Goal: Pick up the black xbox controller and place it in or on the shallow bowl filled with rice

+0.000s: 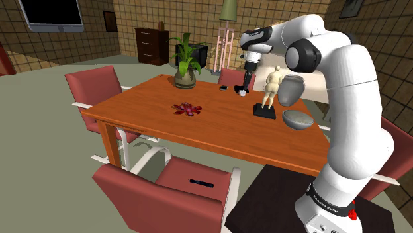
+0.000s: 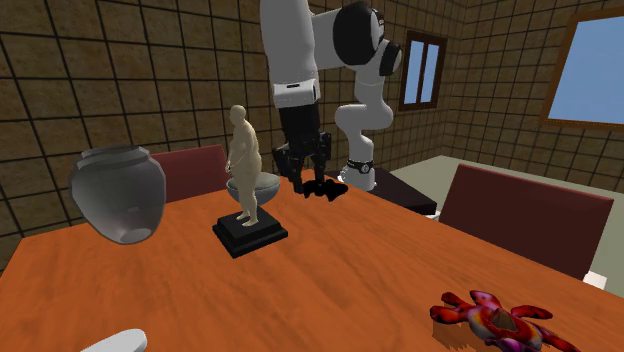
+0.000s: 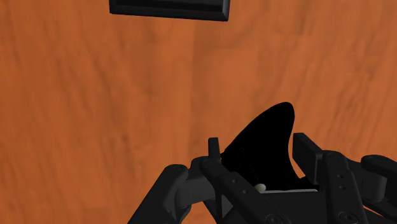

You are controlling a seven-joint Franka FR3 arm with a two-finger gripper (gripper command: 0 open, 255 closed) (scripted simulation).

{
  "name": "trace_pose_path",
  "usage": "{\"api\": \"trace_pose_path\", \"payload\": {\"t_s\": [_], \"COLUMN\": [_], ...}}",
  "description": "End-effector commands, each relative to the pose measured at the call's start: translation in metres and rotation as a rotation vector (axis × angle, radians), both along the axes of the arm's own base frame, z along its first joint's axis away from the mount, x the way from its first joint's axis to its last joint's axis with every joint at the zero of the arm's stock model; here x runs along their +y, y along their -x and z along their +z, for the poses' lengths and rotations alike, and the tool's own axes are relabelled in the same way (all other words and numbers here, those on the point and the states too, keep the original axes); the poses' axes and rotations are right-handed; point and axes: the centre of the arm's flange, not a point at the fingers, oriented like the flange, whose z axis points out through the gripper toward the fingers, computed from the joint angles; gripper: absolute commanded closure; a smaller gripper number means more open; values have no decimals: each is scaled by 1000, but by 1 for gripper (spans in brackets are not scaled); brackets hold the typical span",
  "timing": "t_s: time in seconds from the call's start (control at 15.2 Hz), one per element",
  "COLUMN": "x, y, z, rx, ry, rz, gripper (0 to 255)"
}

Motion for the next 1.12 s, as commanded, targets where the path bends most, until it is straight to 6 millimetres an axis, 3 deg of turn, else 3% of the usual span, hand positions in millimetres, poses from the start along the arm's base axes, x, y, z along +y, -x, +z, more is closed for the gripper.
{"api": "trace_pose_path", "payload": {"t_s": [0.0, 1.06], "x": [-9, -90], "y": [21, 216], "z": [1, 11], "rx": [0, 0], "ry": [0, 0], "rz": [0, 0], "gripper": [255, 255]}}
